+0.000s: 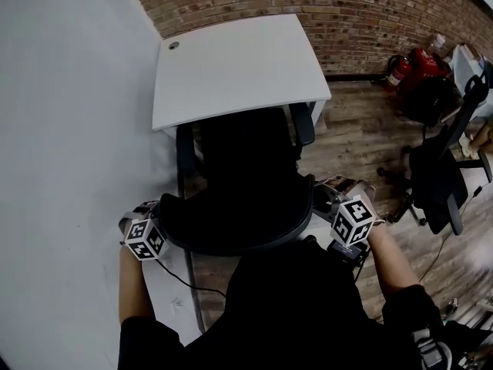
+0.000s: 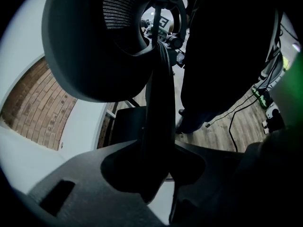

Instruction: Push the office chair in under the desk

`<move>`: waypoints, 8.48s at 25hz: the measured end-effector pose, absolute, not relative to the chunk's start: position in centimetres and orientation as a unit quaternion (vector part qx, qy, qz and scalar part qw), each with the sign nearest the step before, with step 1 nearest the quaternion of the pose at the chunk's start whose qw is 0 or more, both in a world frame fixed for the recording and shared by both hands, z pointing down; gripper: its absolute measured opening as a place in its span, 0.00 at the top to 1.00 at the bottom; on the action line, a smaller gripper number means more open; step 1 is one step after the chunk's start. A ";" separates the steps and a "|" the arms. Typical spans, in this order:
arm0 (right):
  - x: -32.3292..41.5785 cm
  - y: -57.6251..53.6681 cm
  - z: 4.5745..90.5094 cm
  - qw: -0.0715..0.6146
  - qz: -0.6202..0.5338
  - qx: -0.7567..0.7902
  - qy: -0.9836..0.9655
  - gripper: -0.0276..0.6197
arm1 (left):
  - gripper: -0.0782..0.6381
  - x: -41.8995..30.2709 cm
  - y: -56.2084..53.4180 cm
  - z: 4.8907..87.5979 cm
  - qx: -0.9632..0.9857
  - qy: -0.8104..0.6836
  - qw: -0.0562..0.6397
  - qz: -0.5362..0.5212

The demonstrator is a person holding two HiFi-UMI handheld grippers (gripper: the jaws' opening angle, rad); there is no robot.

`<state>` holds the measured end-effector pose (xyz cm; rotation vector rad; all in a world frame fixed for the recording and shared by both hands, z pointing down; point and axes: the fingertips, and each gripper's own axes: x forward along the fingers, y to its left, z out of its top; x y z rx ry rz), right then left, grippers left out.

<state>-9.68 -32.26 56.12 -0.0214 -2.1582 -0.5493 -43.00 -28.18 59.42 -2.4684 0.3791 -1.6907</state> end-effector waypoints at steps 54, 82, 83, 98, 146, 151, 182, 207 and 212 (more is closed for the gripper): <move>-11.9 -52.3 55.8 0.437 -0.224 0.002 -0.871 0.79 | 0.72 -44.7 -47.9 59.3 -0.813 0.133 0.076 -0.562; -14.0 -58.9 55.7 0.431 -0.224 0.002 -0.874 0.79 | 0.72 -46.9 -54.8 59.3 -0.807 0.128 0.068 -0.572; -14.1 -59.0 55.6 0.431 -0.225 0.002 -0.874 0.79 | 0.72 -46.9 -55.0 59.3 -0.807 0.127 0.067 -0.572; -14.5 -59.7 55.6 0.433 -0.222 -0.001 -0.874 0.79 | 0.72 -47.0 -55.3 59.3 -0.811 0.125 0.066 -0.567; -16.7 -45.0 36.8 0.033 -0.036 0.178 -0.983 0.92 | 0.73 -42.4 -44.3 41.4 -0.905 0.399 0.062 -0.136; -15.6 -41.7 34.2 -0.041 -0.018 0.183 -0.982 0.95 | 0.84 -40.2 -42.0 39.0 -0.901 0.420 0.082 -0.073; -5.0 -23.4 40.2 -0.045 0.068 0.076 -0.994 0.95 | 0.87 -19.0 -20.2 42.2 -0.925 0.370 -0.060 -0.060; -12.7 -8.6 36.0 -0.019 0.005 0.184 -0.983 0.95 | 0.87 -27.6 -4.9 39.8 -0.942 0.325 0.024 -0.073; -13.9 -6.1 36.8 -0.016 0.013 0.203 -0.979 0.95 | 0.87 -30.7 -2.2 41.5 -0.942 0.329 0.013 -0.059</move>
